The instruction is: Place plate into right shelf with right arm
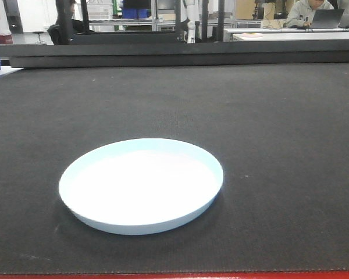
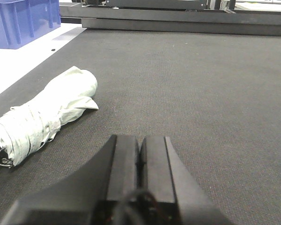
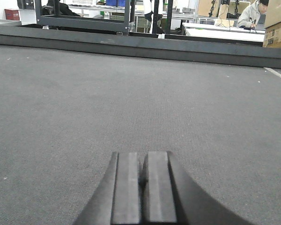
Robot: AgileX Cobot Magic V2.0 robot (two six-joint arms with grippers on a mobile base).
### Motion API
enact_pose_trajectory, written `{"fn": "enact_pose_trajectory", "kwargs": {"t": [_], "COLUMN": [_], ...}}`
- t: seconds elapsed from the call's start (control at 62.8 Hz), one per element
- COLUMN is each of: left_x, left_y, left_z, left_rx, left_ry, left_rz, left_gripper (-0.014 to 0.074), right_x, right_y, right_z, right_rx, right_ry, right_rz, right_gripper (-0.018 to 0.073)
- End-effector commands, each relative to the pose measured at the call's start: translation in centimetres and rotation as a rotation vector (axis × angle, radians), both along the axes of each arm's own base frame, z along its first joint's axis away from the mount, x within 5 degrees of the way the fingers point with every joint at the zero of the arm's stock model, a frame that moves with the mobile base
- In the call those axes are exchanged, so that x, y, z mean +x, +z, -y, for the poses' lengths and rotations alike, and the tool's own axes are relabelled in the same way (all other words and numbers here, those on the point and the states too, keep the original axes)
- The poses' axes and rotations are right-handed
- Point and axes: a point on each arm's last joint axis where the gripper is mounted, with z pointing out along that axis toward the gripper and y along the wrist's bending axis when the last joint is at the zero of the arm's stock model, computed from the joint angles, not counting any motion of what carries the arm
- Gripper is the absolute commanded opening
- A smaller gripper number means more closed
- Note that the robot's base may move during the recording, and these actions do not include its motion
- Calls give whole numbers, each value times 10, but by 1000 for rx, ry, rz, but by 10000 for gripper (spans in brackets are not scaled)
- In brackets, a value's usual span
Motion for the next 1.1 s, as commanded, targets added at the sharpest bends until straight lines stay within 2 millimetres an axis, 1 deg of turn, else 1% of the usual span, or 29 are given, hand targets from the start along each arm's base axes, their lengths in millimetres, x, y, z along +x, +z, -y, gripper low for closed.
{"fn": "enact_pose_trajectory", "kwargs": {"t": [0.0, 0.223, 0.351, 0.398, 0.526, 0.622, 0.685, 0.781, 0.861, 0.972, 1.084], "left_x": [1, 1, 1, 1, 1, 1, 1, 1, 1, 1, 1], "left_y": [5, 5, 5, 5, 5, 5, 5, 5, 5, 5, 5], "left_z": [0, 0, 0, 0, 0, 0, 0, 0, 0, 0, 0], "left_rx": [-2, -2, -2, -2, -2, -2, -2, -2, -2, -2, -2], "left_ry": [5, 5, 5, 5, 5, 5, 5, 5, 5, 5, 5], "left_rz": [82, 82, 82, 82, 82, 82, 82, 82, 82, 82, 82], "left_gripper": [-47, -47, -47, -47, -47, -47, -47, -47, -47, -47, -47], "right_x": [-1, -1, -1, -1, -6, -10, -15, -23, -21, -10, 3], "right_y": [9, 9, 11, 14, 34, 52, 70, 102, 127, 146, 155], "right_z": [0, 0, 0, 0, -1, 0, 1, 2, 2, 2, 1], "right_rx": [-9, -9, -7, -4, 12, 15, 14, 11, 3, 3, -10], "right_ry": [3, 3, 4, 5, 12, 9, 5, -2, -8, -9, -11], "right_rz": [88, 88, 107, 141, 322, 345, 333, 283, 185, -30, -233], "right_gripper": [55, 55, 55, 55, 55, 55, 55, 55, 55, 55, 55]}}
